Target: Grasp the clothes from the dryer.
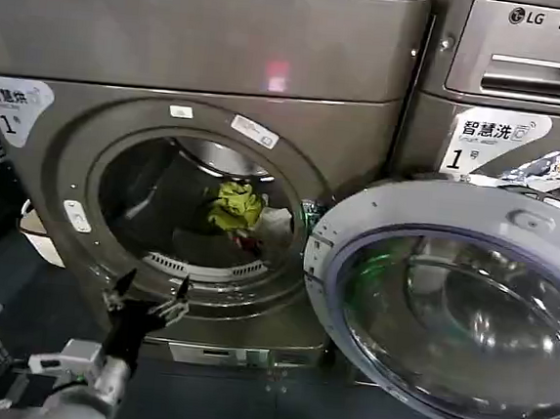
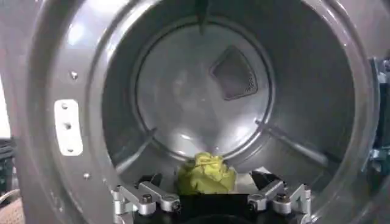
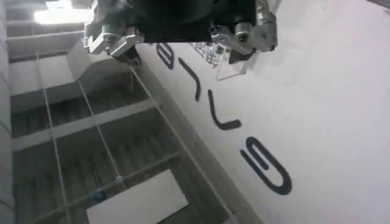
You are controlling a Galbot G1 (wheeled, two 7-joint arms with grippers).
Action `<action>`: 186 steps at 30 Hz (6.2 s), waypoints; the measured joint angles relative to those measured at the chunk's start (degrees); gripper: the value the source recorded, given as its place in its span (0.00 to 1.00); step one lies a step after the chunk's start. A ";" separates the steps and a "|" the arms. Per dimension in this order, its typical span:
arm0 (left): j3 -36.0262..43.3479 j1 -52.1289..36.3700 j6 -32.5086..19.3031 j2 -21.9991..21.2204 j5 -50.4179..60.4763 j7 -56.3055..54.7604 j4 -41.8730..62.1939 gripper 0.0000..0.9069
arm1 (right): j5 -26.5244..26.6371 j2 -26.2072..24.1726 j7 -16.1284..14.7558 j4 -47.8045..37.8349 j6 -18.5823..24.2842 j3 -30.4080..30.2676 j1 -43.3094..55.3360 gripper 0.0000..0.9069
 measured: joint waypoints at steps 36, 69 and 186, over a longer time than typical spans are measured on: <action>10.13 -55.40 -10.03 -5.38 4.42 9.73 72.43 1.00 | 0.01 -1.72 0.13 -1.29 0.42 0.19 1.11 1.00; 44.44 -76.25 -18.39 -2.14 34.66 69.99 98.97 1.00 | -1.64 -2.13 -0.40 -2.43 0.83 -2.44 3.29 1.00; 8.14 -46.05 -31.19 -5.92 11.94 -6.24 62.96 0.00 | -4.33 -1.73 1.39 -0.17 1.04 -8.24 6.69 1.00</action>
